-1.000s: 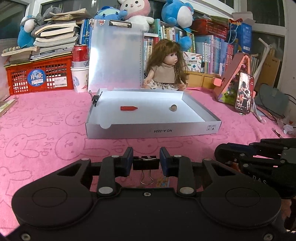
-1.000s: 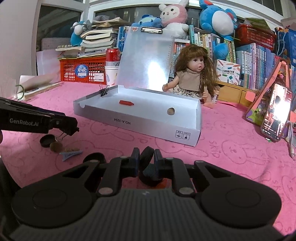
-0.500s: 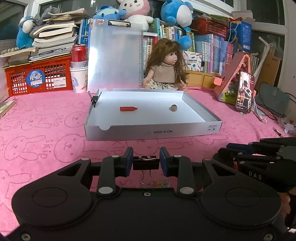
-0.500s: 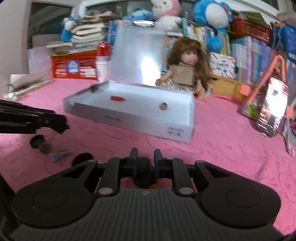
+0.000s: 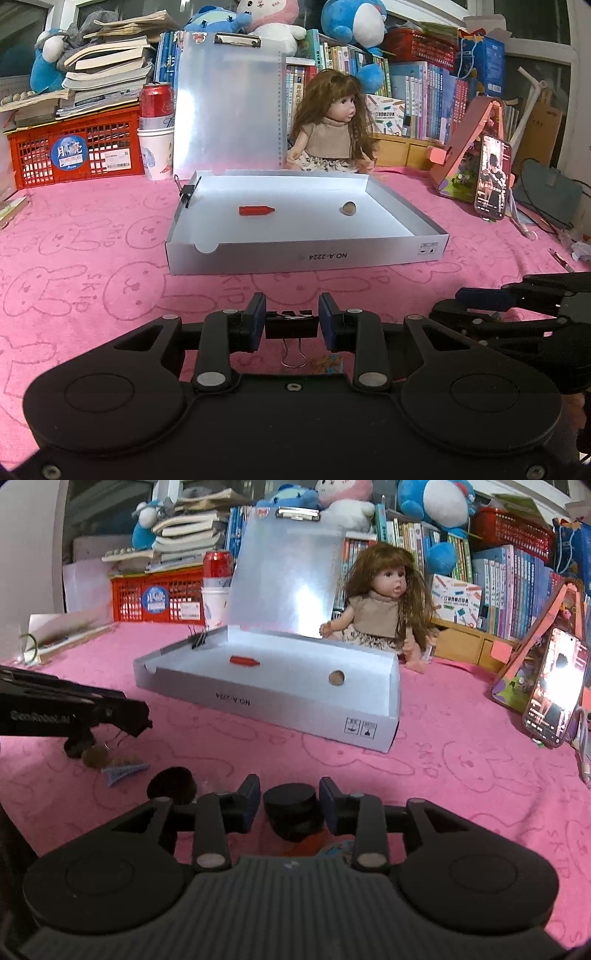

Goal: Organize rigid objects
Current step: 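Carry the lid and binder clip in both tools over the white box, then lower into the box and open the right tool to release the lid, then open the left tool to drop the black binder clip into the box, then withdraw both tools from the box toward the objects on the cloth, then grasp the small blue figure with the left tool while the right tool grasps a black lid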

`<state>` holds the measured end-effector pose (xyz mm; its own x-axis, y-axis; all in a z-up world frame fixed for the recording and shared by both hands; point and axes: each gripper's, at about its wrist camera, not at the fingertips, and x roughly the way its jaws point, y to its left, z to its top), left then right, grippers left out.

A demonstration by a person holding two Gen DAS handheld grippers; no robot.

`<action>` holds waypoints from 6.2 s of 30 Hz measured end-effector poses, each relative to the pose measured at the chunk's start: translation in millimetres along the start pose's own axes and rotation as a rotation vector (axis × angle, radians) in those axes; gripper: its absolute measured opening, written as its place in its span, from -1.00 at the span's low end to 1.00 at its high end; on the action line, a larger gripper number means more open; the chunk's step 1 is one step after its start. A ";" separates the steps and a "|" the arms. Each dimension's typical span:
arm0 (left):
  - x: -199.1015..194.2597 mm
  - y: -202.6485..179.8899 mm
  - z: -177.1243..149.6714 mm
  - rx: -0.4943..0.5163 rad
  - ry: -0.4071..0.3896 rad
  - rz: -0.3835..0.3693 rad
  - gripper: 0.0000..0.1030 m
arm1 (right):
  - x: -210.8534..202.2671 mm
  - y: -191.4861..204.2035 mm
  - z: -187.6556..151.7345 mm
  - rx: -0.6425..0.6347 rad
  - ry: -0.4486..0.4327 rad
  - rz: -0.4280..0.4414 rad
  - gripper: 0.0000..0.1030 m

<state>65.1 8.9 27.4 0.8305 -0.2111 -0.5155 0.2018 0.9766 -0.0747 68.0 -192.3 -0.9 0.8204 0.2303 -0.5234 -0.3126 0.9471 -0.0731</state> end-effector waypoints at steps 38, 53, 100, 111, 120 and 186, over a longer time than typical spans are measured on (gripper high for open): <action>94.0 12.7 105.2 -0.062 0.036 -0.001 -0.43 | 82.0 -51.2 96.7 0.265 0.003 -0.007 -0.28; 171.6 25.1 109.9 -0.101 0.177 0.048 -0.43 | 142.2 -60.7 101.1 0.319 0.123 -0.010 -0.28; 167.3 18.8 125.6 -0.050 0.104 0.085 0.35 | 142.2 -71.2 123.0 0.304 0.066 -0.029 0.47; 99.9 15.6 105.3 -0.048 0.044 0.025 0.59 | 76.5 -60.0 104.4 0.223 -0.031 0.012 0.74; 43.7 10.8 69.9 -0.009 0.001 -0.008 0.64 | 34.5 -47.3 76.8 0.168 -0.074 0.045 0.89; -2.9 -10.5 -25.4 0.066 0.135 -0.102 -0.50 | 3.8 -17.8 -6.6 0.044 0.032 0.098 0.03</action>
<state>47.4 0.3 8.0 0.7280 -0.2968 -0.6180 0.3184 0.9447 -0.0786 73.5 -209.7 -7.2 0.7711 0.3155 -0.5531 -0.3686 0.9294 0.0163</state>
